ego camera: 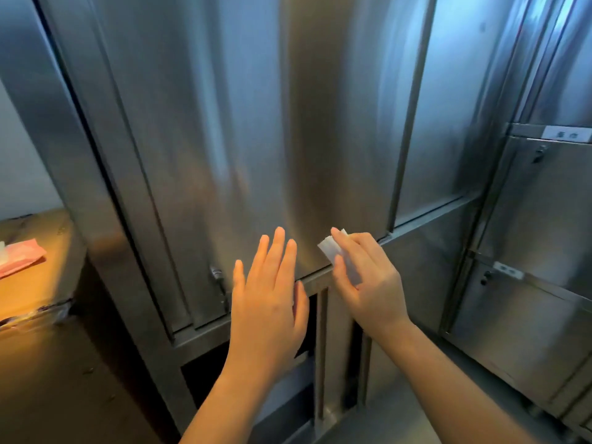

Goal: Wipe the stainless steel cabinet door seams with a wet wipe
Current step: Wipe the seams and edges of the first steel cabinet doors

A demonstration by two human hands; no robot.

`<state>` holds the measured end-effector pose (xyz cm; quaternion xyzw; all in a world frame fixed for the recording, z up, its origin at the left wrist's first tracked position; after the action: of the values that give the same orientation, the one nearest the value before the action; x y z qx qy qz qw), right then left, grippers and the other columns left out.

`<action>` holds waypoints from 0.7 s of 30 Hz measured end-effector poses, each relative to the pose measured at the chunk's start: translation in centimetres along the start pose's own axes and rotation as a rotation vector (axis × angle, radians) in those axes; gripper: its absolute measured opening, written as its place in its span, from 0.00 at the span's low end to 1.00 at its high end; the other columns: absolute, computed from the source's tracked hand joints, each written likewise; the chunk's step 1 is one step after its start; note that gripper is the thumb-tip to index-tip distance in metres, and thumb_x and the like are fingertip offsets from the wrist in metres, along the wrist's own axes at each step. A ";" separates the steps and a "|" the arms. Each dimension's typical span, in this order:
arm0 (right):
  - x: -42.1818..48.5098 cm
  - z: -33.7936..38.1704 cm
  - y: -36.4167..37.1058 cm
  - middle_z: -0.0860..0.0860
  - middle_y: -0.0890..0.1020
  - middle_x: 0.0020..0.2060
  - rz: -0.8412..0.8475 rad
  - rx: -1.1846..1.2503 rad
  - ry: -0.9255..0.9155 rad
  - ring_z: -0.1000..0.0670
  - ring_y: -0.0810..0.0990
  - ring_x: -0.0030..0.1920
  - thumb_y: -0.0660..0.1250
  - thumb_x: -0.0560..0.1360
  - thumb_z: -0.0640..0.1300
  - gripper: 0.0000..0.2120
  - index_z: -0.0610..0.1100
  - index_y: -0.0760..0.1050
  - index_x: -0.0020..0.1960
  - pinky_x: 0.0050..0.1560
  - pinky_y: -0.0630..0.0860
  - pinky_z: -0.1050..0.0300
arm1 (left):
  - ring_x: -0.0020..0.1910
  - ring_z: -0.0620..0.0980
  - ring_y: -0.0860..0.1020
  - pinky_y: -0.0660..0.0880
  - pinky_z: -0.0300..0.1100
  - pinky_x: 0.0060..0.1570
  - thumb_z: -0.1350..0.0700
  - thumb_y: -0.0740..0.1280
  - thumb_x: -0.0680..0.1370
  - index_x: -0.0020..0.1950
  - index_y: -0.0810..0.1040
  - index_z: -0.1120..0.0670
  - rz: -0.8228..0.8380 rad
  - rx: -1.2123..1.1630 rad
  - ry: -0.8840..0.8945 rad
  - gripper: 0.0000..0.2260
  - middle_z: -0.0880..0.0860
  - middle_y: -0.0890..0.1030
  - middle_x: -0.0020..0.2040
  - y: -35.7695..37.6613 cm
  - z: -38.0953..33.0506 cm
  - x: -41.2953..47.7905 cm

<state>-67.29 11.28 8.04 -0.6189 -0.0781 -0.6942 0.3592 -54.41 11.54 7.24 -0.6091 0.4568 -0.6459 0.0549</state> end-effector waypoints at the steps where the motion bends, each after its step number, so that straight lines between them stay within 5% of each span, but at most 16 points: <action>1: -0.3 -1.4 -1.1 0.42 0.81 0.44 -0.001 -0.026 0.010 0.45 0.81 0.44 0.60 0.75 0.38 0.14 0.33 0.77 0.57 0.46 0.79 0.55 | 0.67 0.61 0.69 0.68 0.65 0.57 0.55 0.54 0.74 0.66 0.72 0.63 -0.001 -0.017 0.013 0.23 0.59 0.70 0.68 1.0 -1.4 0.6; 5: -1.1 -8.1 -6.6 0.43 0.81 0.45 -0.019 -0.107 0.059 0.49 0.79 0.46 0.60 0.75 0.38 0.14 0.34 0.77 0.57 0.50 0.74 0.63 | 0.65 0.60 0.71 0.68 0.64 0.56 0.56 0.54 0.74 0.64 0.74 0.63 0.011 -0.080 0.050 0.22 0.59 0.72 0.66 5.3 -8.5 3.3; 14: -1.1 -22.2 -18.1 0.42 0.80 0.42 -0.035 -0.242 0.044 0.46 0.80 0.41 0.60 0.75 0.38 0.14 0.33 0.77 0.56 0.40 0.79 0.55 | 0.64 0.59 0.72 0.68 0.62 0.57 0.55 0.55 0.73 0.61 0.77 0.62 0.027 -0.149 0.106 0.21 0.58 0.74 0.65 14.0 -23.4 8.8; 21: -0.1 -27.7 -19.8 0.43 0.80 0.43 -0.033 -0.225 0.017 0.48 0.80 0.41 0.60 0.75 0.38 0.14 0.33 0.77 0.56 0.39 0.79 0.57 | 0.65 0.59 0.72 0.67 0.61 0.59 0.55 0.54 0.74 0.61 0.77 0.61 0.020 -0.125 0.084 0.21 0.59 0.75 0.64 18.1 -26.7 11.2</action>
<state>-101.35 10.48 8.45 -0.6479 -0.0071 -0.7097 0.2766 -88.39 8.08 7.89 -0.5791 0.5042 -0.6407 0.0041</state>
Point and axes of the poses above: each hand's wrist, its own x-axis towards the middle knuckle, its own y-axis out of the palm, z = x × y, the point moved 8 cm from there along x, towards the middle knuckle
